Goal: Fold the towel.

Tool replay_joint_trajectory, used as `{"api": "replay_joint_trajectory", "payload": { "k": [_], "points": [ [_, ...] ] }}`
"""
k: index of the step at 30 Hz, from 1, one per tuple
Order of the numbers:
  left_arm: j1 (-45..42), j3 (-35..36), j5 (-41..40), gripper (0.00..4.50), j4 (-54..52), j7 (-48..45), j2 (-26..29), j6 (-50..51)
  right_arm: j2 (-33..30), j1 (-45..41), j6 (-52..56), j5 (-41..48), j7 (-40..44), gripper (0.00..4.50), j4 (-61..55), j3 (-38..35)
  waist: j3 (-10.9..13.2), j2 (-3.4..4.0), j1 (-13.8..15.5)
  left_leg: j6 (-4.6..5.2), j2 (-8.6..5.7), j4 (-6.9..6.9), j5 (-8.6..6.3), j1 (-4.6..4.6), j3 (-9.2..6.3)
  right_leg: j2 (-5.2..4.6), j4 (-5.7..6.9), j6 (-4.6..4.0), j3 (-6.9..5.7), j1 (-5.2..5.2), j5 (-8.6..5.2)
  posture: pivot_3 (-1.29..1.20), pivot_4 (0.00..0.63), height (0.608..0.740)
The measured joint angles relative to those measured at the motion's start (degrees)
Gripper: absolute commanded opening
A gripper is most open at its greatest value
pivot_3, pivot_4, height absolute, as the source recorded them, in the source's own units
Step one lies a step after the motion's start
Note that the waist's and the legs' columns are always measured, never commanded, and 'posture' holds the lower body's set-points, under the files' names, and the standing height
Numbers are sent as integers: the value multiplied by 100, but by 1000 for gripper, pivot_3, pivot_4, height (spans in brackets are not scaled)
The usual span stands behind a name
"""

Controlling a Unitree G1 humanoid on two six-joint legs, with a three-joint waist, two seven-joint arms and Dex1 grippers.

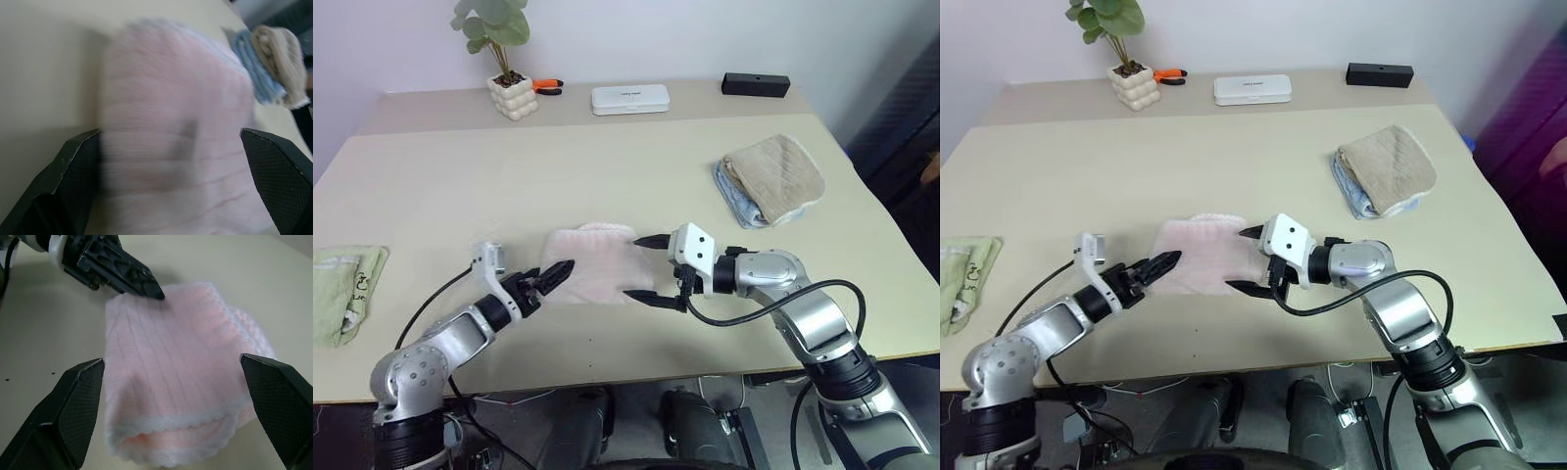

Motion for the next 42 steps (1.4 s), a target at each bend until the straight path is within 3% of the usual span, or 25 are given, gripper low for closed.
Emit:
{"api": "replay_joint_trajectory", "payload": {
  "k": [2, 9, 13, 19, 23, 27, 33, 37, 42],
  "points": [
    [-64, -179, 30, 3617, 14, 14, -20, 50, 22, 0, -6, -13, -40, 4500, -5, 4, -2, 3, 2, 0, -1, 0, 0, 0, 1, -1, -1, 0, 1, 5, 0, 0, 150, 740],
    [-65, -377, 38, 37, 201, 3, -192, 65, 34, 0, -28, -78, -158, 4500, -20, 21, -2, 3, -10, 0, 0, -3, 0, 0, 0, 0, -1, -1, 1, 8, 0, 0, 150, 740],
    [-224, -197, 274, 37, 251, 7, -383, -691, 72, -7, -29, -115, -197, 4500, -20, 25, -1, 2, -8, -2, 1, -3, 0, -1, 0, 0, -1, -2, 1, 7, 0, 0, 150, 740],
    [-1291, 1571, 516, 37, 719, 1217, -306, -2331, 90, -35, -49, -125, -200, 4500, -20, 33, 0, -1, -29, -9, 3, -10, -1, -2, 4, 3, -2, 2, 4, -4, 2, 0, 150, 740],
    [-1405, 2673, 517, 37, 828, 1964, -85, -3052, 34, -29, -73, -126, -164, 4500, -20, 33, 1, -4, -16, -20, 6, -8, -6, -2, 4, 6, -1, 6, 4, -6, 4, 0, 150, 740],
    [-699, 3354, 274, 37, 575, 2348, -22, -3226, 32, -30, -123, -124, -118, 4500, -21, 65, -1, -7, -13, -12, 4, 0, -11, -1, 4, 5, -6, 7, 5, -2, 5, 0, 150, 740],
    [490, 3785, -115, 37, 444, 2646, -763, -3406, 31, -31, -192, -127, -62, 4500, -19, 117, -10, -32, 19, -21, 6, 8, -22, 2, -7, 6, -5, 5, -6, -2, 3, 0, 150, 740],
    [666, 3965, -352, 1529, 445, 2736, -857, -3711, 13, -31, -303, -179, 12, 4500, -3, 137, -22, -53, 5, -23, 6, 9, -23, 3, -7, 6, -6, -8, -6, 0, -4, 0, 150, 740],
    [812, 3963, -653, 3976, 436, 2754, -788, -3778, 4, -31, -394, -238, 102, 4500, 142, 171, -23, -54, -9, -22, 6, 6, -23, 3, -7, 7, -6, -6, -6, -2, -3, 0, 150, 740]
  ]
}}
